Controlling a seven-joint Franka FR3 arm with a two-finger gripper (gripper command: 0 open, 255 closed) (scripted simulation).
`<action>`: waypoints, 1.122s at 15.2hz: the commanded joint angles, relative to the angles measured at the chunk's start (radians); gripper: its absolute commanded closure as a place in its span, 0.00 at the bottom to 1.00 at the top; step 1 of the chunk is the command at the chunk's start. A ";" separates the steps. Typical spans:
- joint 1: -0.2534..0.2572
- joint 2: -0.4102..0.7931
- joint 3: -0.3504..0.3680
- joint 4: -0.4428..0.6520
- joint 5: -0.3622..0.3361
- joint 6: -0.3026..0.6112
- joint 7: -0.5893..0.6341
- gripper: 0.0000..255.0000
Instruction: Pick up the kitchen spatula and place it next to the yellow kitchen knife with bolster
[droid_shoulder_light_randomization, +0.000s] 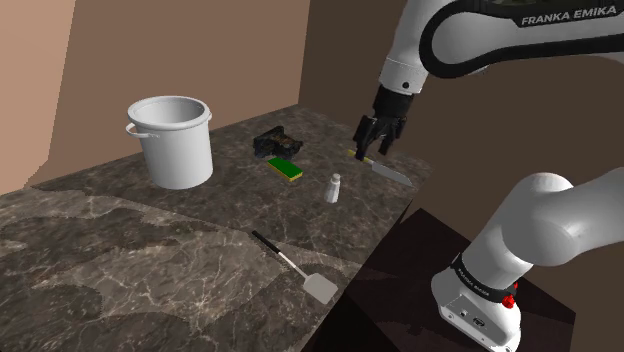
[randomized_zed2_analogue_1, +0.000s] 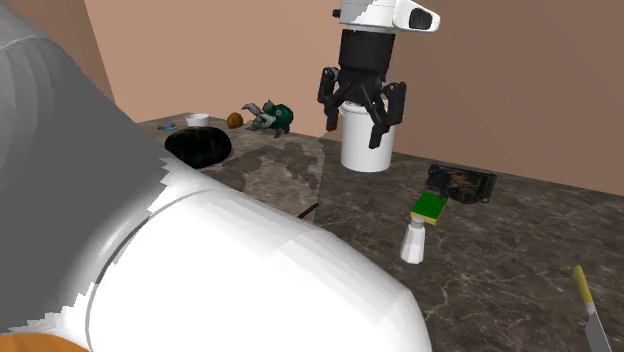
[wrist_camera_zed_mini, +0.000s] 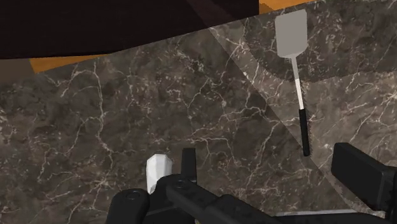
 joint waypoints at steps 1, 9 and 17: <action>0.020 0.025 0.037 -0.035 0.016 0.072 0.016 0.00; 0.073 0.241 0.193 -0.080 0.039 0.365 0.093 0.00; 0.055 0.557 0.357 -0.036 -0.116 0.649 0.274 0.00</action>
